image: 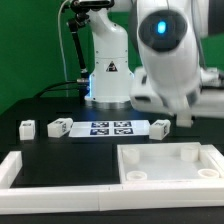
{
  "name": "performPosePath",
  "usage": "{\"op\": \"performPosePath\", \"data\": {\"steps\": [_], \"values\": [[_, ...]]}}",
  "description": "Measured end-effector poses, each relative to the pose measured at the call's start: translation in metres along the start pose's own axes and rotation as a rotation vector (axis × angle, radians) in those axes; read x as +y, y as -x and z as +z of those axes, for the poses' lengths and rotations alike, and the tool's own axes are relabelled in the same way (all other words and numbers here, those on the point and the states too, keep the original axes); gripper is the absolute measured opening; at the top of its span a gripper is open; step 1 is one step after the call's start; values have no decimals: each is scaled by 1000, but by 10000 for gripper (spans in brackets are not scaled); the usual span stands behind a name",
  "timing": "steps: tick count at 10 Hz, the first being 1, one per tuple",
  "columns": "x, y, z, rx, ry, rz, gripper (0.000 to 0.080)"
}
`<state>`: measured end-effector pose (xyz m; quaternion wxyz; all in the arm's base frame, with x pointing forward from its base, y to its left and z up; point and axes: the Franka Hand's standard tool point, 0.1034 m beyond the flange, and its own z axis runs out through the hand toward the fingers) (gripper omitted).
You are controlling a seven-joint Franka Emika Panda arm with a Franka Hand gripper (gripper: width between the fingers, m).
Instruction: Assemble square table
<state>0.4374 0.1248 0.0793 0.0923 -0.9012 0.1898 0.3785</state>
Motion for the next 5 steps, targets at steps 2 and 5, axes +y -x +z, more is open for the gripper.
{"op": "performPosePath", "data": {"steps": [2,5], "values": [[11,13,-40,20,-13,-5,291],[2,5,-49,222,-33,-22,291]]}}
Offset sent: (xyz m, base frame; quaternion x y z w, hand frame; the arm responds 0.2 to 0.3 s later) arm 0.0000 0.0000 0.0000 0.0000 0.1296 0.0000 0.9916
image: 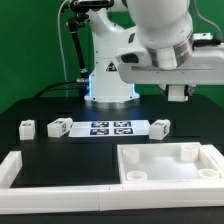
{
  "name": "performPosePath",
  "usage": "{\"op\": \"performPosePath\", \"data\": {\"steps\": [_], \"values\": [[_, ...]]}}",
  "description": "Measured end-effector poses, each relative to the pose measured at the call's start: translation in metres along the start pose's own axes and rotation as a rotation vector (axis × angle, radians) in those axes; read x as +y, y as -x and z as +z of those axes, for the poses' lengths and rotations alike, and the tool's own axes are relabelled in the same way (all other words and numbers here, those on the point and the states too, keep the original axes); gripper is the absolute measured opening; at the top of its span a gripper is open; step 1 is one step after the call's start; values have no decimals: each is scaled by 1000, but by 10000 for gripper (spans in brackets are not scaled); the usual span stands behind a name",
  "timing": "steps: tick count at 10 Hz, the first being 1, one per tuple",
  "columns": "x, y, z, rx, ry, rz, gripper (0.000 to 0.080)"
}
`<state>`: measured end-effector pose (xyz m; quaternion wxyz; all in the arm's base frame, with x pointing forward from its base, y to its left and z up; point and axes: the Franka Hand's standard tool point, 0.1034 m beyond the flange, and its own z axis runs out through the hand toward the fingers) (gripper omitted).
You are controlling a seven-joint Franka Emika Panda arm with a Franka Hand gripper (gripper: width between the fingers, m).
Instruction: Assemble square table
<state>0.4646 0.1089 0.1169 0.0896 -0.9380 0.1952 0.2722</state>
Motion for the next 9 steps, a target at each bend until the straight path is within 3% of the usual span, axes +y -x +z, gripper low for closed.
{"op": "performPosePath", "data": {"steps": [2,4,5,6,9], "values": [[-3,-3,-6,120,-20,-16,291],[7,-15,-55,228,-62,-39,291],[5,-28,-73,341,-63,-50,291],[1,-37,-81,447,-33,-92,291],[-11,-41,-76,705,-96,-102,291]]}}
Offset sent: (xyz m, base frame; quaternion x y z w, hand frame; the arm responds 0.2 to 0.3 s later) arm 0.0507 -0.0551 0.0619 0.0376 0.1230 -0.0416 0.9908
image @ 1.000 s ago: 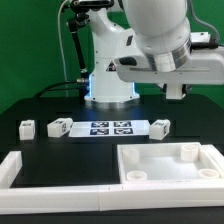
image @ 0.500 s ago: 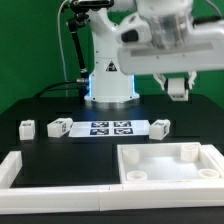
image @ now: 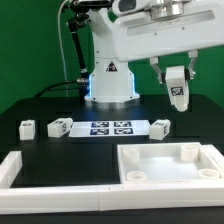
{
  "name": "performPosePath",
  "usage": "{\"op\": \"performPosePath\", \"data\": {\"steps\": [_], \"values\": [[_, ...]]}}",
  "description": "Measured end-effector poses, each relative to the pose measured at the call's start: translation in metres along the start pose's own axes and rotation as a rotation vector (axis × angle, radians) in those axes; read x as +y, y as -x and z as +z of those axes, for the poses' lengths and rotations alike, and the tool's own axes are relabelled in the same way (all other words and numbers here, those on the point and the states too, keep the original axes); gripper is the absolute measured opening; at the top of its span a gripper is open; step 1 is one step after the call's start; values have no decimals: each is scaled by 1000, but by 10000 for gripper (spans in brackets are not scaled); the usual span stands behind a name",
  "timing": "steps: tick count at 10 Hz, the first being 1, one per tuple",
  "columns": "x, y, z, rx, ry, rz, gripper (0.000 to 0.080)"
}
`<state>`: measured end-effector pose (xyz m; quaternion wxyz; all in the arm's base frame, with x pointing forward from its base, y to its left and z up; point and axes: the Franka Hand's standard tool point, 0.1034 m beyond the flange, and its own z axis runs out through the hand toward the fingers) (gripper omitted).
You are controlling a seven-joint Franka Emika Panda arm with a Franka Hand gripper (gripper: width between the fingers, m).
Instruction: Assemble square table
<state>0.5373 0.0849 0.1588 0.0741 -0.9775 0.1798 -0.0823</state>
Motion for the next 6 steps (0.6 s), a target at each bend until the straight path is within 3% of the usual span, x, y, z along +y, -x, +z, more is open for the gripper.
{"op": "performPosePath", "data": {"steps": [1,2,4,5,6], "values": [[7,8,23,66,-6,-28,291],[5,-1,34,118,-18,-29,291],[-9,-28,31,260,-51,-57,291],[-22,-27,32,291,-60,-64,291],[-48,-19,28,324,-82,-57,291]]}}
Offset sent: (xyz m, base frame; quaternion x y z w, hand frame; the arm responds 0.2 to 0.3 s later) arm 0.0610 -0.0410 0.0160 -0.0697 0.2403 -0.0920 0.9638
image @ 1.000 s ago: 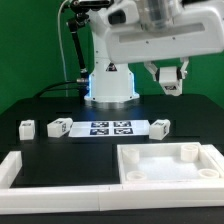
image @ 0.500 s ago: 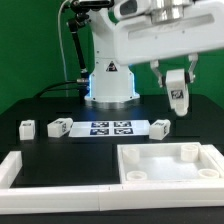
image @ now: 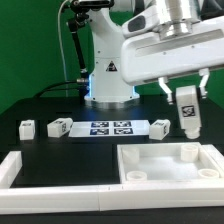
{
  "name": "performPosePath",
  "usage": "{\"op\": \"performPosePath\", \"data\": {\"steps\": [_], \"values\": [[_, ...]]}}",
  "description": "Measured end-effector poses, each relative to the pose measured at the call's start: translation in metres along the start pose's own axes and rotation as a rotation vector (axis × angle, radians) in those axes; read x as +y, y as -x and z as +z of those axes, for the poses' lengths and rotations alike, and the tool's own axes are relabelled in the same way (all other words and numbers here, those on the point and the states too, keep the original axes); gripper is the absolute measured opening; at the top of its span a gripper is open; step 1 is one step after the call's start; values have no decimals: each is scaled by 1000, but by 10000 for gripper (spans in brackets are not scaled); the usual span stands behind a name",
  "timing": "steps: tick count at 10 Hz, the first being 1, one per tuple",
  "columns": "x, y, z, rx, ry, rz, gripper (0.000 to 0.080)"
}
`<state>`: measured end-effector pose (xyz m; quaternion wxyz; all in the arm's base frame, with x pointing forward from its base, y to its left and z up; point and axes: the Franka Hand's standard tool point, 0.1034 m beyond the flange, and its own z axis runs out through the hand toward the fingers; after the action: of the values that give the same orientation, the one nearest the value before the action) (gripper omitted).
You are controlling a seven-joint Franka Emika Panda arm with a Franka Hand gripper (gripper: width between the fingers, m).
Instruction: Assemble square table
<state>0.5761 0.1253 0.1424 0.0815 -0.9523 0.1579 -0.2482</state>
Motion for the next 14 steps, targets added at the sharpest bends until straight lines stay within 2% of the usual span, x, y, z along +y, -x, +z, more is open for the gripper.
{"op": "performPosePath", "data": {"steps": [1,2,4,5,6,7,8,12,14], "values": [[3,-3,-1,97,-3,-24,291],[12,1,4,98,18,-20,291],[15,-2,3,99,24,-71,291],[30,-9,3,88,54,-179,291],[33,-19,2,92,64,-221,291],[23,-27,5,101,63,-274,291],[13,-25,8,104,59,-297,291],[15,-24,9,102,63,-298,291],[5,-29,23,112,65,-321,291]]}}
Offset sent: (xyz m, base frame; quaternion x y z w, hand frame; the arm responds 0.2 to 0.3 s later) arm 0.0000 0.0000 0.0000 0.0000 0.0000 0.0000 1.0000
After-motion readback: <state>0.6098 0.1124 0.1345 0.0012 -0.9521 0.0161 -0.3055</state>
